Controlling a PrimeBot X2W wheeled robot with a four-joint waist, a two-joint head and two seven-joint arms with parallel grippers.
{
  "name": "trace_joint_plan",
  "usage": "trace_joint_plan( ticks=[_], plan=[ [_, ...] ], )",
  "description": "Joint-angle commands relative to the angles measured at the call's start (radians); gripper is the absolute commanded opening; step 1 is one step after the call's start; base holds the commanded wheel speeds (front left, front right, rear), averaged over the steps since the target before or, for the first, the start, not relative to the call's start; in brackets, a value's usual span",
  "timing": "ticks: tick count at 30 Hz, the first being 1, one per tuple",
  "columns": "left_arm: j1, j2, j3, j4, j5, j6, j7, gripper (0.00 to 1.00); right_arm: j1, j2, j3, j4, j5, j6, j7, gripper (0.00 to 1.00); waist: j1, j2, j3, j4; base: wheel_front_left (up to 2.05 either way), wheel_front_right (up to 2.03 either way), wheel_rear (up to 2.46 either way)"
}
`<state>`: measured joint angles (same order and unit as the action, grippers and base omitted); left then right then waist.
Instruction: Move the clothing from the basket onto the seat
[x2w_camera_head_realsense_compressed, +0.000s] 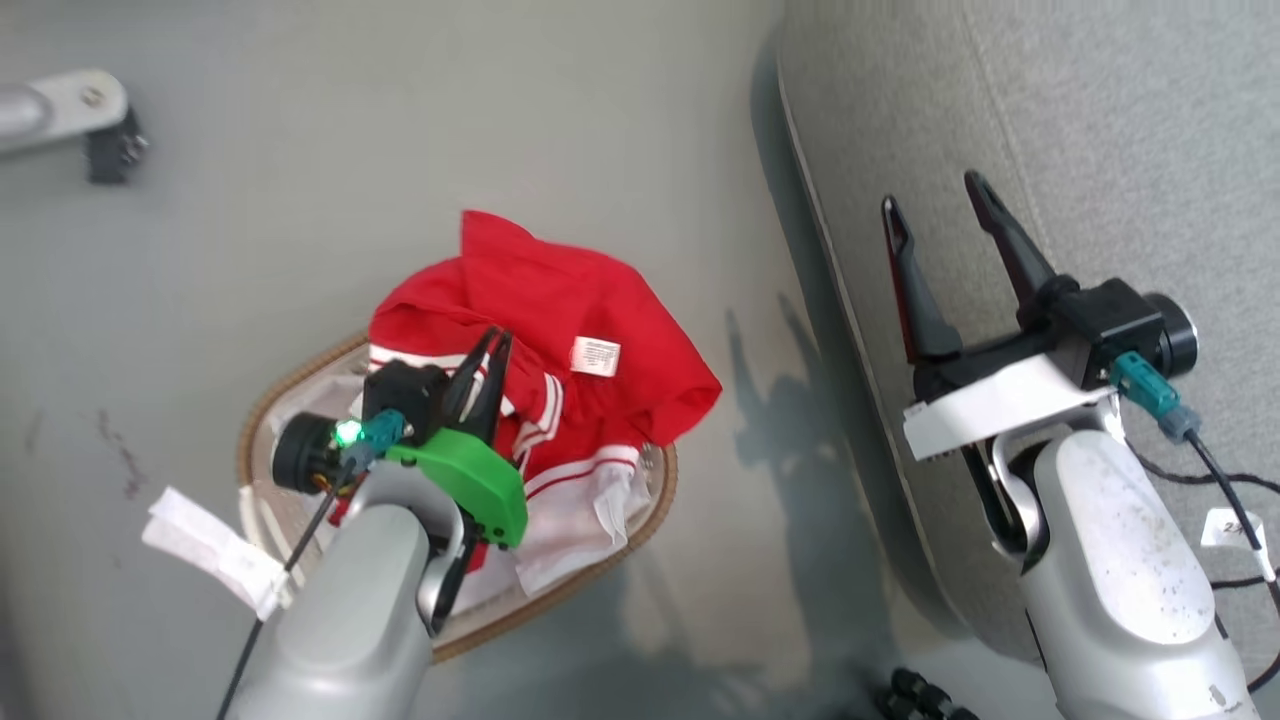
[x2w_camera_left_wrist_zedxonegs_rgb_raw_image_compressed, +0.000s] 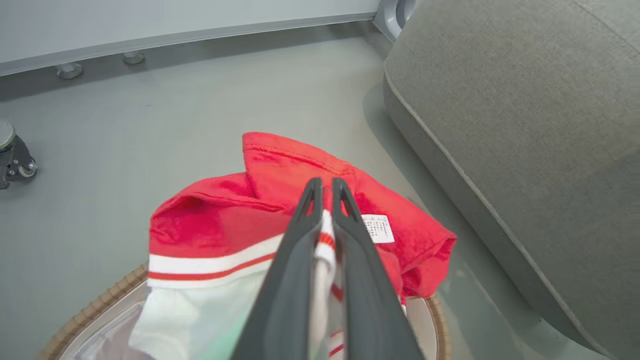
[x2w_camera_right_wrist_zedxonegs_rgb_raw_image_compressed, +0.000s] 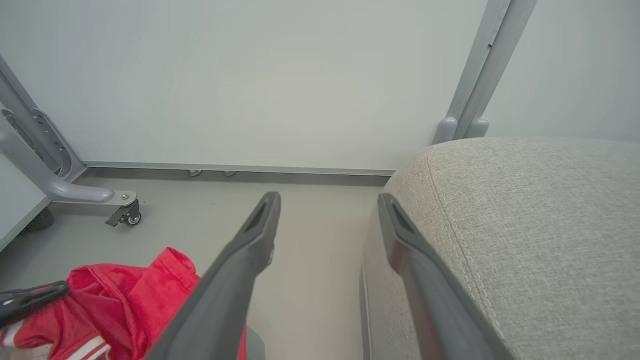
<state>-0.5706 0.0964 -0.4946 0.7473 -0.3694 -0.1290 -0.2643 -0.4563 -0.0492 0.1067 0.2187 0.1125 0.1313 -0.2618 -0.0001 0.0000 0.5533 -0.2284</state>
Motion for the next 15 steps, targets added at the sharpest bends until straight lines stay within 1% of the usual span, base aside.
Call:
trace_joint_plan(
  ticks=[1,8,15],
  plan=[
    [0.039,-0.009,0.013,-0.019,-0.006,-0.002,0.000,0.00,0.028,-0.004,-0.003,0.009,-0.009,-0.001,-0.005,1.00,0.0001,0.0000,-0.119,0.058,0.00,0.00,0.00],
    [0.128,-0.030,0.062,-0.128,-0.009,-0.002,0.000,0.00,0.086,-0.004,-0.013,0.030,-0.010,-0.001,-0.005,1.00,0.0001,0.0000,-0.237,0.092,0.00,0.00,0.00],
    [0.205,-0.039,0.103,-0.287,0.008,-0.002,-0.001,0.00,0.156,-0.004,-0.016,0.047,-0.013,-0.001,-0.005,1.00,0.0001,0.0000,-0.351,0.122,0.00,0.00,0.00]
  ],
)
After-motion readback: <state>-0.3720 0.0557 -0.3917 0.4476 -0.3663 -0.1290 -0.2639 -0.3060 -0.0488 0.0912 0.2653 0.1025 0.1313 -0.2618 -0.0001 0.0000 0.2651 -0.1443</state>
